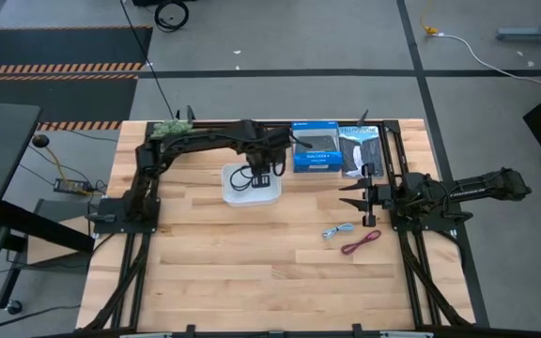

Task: Pick and place USB-C Cables
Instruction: Put the black charger cable into the white bin

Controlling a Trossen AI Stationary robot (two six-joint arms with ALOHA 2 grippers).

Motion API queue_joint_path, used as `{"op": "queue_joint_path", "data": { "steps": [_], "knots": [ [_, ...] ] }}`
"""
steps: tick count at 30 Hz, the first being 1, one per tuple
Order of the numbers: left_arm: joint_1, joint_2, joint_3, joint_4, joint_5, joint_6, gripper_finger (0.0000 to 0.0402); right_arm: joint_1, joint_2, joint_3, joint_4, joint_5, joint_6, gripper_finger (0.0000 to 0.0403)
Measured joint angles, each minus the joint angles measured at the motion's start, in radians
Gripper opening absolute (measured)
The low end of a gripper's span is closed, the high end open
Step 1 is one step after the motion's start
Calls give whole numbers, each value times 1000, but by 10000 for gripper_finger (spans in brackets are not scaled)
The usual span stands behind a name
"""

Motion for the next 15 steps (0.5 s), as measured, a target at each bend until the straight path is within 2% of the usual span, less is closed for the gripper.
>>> {"op": "queue_joint_path", "data": {
  "steps": [5, 15],
  "knots": [
    [-2, 3, 0, -12, 56, 18, 91, 0, 0, 0, 0, 0, 0, 128],
    [4, 3, 0, -61, 67, 18, 91, 0, 0, 0, 0, 0, 0, 128]
  ]
}}
